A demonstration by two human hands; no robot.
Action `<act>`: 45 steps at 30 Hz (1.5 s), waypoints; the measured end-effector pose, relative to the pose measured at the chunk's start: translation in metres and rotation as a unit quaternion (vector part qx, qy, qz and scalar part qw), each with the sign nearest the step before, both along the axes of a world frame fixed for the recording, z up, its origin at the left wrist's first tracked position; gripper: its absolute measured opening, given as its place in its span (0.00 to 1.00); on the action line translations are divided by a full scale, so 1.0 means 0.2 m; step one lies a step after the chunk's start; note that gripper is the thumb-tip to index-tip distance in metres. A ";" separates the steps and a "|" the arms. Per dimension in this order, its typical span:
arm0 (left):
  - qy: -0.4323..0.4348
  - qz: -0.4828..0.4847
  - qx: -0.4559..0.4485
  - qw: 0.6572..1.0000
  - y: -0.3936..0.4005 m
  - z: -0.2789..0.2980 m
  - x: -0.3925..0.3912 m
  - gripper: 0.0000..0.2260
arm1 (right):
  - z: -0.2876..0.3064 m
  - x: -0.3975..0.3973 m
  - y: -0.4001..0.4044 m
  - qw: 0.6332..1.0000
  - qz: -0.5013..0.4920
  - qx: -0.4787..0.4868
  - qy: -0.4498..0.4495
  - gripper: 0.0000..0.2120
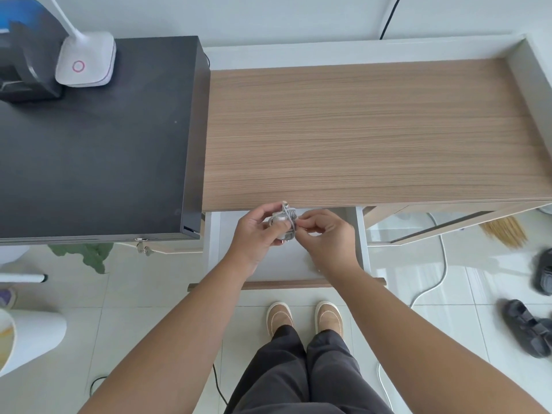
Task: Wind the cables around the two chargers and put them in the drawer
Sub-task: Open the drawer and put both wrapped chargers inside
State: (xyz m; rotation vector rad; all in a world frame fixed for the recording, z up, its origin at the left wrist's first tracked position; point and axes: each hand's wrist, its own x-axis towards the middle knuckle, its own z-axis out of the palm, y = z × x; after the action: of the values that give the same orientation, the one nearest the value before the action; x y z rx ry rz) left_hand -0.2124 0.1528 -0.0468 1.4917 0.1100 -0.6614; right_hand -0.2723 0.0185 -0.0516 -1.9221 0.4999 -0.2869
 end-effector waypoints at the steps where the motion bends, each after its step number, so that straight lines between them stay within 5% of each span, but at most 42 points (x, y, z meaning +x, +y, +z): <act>1: -0.002 0.000 0.003 1.000 0.00 0.00 0.00 0.16 | 0.01 0.00 -0.01 1.000 0.009 -0.017 -0.009 0.04; 7: -0.010 0.000 -0.016 1.000 -0.02 -0.01 0.00 0.12 | 0.01 0.02 -0.04 0.982 0.076 -0.152 -0.083 0.03; 14: 0.018 0.013 -0.014 1.000 -0.03 -0.01 0.01 0.12 | 0.05 0.01 -0.09 0.969 0.152 -0.151 -0.124 0.06; 19: 0.050 0.016 -0.030 0.998 -0.03 -0.02 0.01 0.13 | 0.09 -0.02 -0.07 0.994 0.102 0.009 -0.042 0.24; 24: 0.081 0.048 -0.044 0.995 -0.06 -0.02 0.00 0.08 | 0.11 -0.03 -0.02 0.983 0.019 0.184 -0.011 0.30; 31: 0.092 0.094 -0.059 0.990 -0.06 -0.07 -0.04 0.09 | 0.13 -0.02 -0.01 0.975 -0.021 0.209 0.068 0.32; 38: 0.133 0.127 -0.070 0.980 -0.08 -0.07 -0.06 0.13 | 0.11 -0.06 -0.03 0.943 -0.019 0.306 0.132 0.28; 41: 0.142 0.140 -0.065 0.978 -0.06 -0.09 -0.06 0.13 | 0.06 -0.08 -0.05 0.900 0.030 0.410 0.147 0.22; 45: 0.156 0.096 -0.058 0.981 -0.06 -0.14 -0.07 0.13 | -0.03 -0.09 -0.09 0.874 -0.091 0.458 0.133 0.15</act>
State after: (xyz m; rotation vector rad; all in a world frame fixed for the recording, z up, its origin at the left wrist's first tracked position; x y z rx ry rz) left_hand -0.2266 0.1416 -0.0740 1.2396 0.4439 -0.7267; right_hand -0.2896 0.0011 -0.0570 -0.9797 0.8229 0.1063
